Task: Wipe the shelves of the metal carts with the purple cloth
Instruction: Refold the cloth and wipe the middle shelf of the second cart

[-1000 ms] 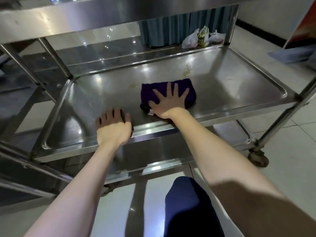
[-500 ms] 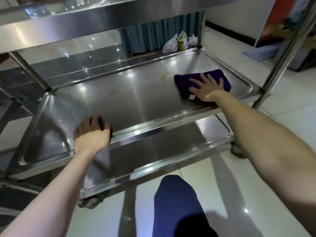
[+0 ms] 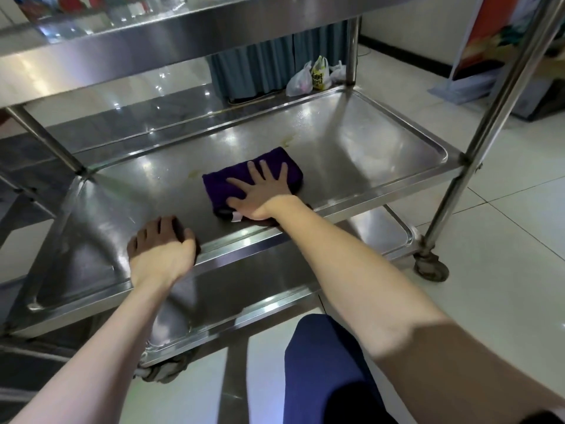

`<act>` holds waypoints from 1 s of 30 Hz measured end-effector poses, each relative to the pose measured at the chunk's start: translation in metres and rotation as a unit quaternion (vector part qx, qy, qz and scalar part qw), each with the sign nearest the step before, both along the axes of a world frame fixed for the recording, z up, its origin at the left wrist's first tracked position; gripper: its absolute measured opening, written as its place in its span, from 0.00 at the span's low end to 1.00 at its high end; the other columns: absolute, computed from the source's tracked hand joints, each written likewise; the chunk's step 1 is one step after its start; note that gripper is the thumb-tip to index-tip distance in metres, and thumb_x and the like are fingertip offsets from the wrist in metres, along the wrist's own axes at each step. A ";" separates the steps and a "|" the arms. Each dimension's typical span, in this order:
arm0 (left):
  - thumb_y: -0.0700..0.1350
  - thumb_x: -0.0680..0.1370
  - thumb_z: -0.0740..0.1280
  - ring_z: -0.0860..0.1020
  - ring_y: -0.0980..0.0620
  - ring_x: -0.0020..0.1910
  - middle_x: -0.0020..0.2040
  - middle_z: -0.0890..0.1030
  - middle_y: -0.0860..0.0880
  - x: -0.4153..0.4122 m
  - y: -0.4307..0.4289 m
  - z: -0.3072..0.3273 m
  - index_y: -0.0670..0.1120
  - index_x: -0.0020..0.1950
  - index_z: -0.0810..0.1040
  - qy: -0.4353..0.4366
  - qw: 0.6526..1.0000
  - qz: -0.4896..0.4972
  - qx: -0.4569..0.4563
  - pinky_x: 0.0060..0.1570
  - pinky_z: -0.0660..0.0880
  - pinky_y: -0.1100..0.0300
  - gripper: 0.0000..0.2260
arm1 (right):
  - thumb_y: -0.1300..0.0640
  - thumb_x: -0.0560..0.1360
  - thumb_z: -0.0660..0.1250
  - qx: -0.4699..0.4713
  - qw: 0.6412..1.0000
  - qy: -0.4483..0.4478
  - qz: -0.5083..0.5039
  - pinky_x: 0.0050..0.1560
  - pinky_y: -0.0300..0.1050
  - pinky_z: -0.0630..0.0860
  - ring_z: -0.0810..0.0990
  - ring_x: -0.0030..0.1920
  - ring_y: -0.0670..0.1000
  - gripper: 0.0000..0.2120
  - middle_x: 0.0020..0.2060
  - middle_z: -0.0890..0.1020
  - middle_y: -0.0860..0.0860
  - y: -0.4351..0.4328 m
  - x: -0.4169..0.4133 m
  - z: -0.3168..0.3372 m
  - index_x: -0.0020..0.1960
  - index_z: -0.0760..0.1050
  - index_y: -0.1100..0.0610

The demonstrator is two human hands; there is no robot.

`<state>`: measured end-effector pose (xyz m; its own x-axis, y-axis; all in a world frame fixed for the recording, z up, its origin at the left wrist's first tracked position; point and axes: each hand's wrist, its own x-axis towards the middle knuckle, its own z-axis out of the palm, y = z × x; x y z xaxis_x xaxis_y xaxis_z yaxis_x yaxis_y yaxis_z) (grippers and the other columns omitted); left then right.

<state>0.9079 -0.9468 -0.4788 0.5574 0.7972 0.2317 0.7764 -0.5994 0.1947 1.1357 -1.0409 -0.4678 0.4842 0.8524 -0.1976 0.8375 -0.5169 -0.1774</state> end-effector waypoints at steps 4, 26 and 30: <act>0.52 0.83 0.66 0.76 0.36 0.65 0.62 0.80 0.40 -0.002 0.001 0.001 0.48 0.59 0.79 -0.009 1.000 -0.006 -0.006 0.67 0.72 0.43 0.10 | 0.29 0.84 0.47 0.013 1.000 0.021 0.005 0.80 0.71 0.30 0.36 0.87 0.54 0.32 0.88 0.41 0.45 -0.027 0.045 0.005 0.86 0.46 0.31; 0.57 0.80 0.59 0.77 0.35 0.65 0.64 0.79 0.38 -0.002 -0.002 0.002 0.48 0.60 0.79 0.011 1.000 0.019 -0.018 0.68 0.71 0.43 0.18 | 0.29 0.83 0.46 0.015 0.999 -0.035 -0.034 0.76 0.81 0.33 0.37 0.86 0.64 0.34 0.88 0.41 0.56 -0.051 -0.043 -0.007 0.87 0.46 0.35; 0.55 0.83 0.64 0.76 0.36 0.66 0.65 0.79 0.39 -0.003 0.003 0.001 0.49 0.60 0.79 0.010 1.000 0.005 -0.020 0.69 0.71 0.43 0.12 | 0.28 0.83 0.45 0.034 0.999 -0.004 0.009 0.79 0.73 0.31 0.38 0.87 0.56 0.32 0.88 0.42 0.49 -0.064 -0.029 -0.003 0.86 0.47 0.31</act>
